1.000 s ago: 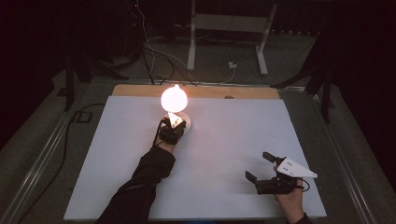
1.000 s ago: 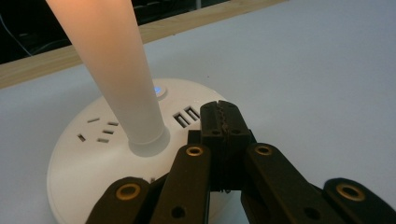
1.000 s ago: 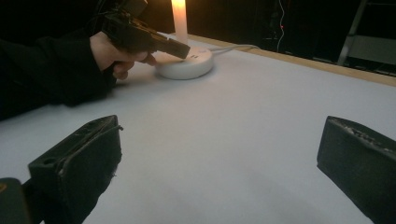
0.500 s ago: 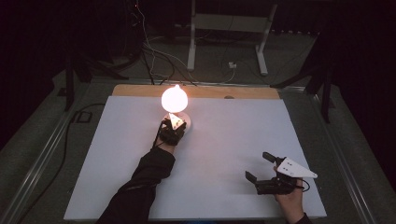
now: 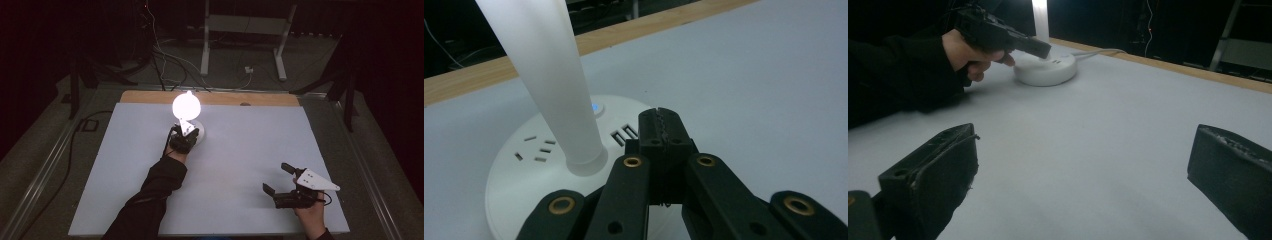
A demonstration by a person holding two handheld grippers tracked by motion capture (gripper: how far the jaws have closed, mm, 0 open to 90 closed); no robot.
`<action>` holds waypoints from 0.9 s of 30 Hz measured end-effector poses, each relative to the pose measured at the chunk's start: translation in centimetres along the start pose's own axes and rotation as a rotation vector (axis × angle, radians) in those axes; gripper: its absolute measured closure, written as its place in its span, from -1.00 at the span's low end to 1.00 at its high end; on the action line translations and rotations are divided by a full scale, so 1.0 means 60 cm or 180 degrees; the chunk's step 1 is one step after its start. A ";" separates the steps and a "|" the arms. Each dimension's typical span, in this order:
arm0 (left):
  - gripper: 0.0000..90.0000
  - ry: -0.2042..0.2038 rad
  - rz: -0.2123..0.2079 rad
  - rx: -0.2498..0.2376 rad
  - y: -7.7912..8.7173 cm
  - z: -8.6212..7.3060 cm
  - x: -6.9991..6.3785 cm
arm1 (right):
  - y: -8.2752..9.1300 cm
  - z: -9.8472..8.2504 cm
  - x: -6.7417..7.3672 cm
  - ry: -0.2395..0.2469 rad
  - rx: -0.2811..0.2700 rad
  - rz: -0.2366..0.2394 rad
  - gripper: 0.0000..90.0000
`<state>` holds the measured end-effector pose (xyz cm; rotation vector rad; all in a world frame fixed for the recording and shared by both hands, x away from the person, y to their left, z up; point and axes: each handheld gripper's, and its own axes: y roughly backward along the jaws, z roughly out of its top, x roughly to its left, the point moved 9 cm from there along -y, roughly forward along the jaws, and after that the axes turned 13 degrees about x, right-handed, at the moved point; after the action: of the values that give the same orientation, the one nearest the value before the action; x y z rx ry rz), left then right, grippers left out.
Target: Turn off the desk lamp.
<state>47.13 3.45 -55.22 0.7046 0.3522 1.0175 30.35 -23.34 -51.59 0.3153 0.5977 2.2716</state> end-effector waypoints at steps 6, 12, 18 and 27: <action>1.00 -0.0003 -0.0011 -0.0016 0.002 0.005 -0.002 | 0.001 0.000 -0.001 -0.0012 -0.0001 0.0003 -1.00; 1.00 -0.0001 -0.0018 0.0005 -0.002 0.000 -0.004 | 0.001 0.000 -0.001 -0.0007 -0.0003 0.0005 -1.00; 1.00 0.0001 -0.0021 0.0046 -0.006 -0.005 -0.002 | 0.000 0.000 -0.001 -0.0012 0.0002 0.0008 -1.00; 1.00 -0.0009 -0.0013 0.0083 -0.014 -0.015 -0.001 | -0.002 -0.001 0.001 -0.0019 0.0017 0.0031 -1.00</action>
<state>47.13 3.48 -56.44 0.7285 0.3650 1.0096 30.35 -23.28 -51.72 0.3283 0.6002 2.2781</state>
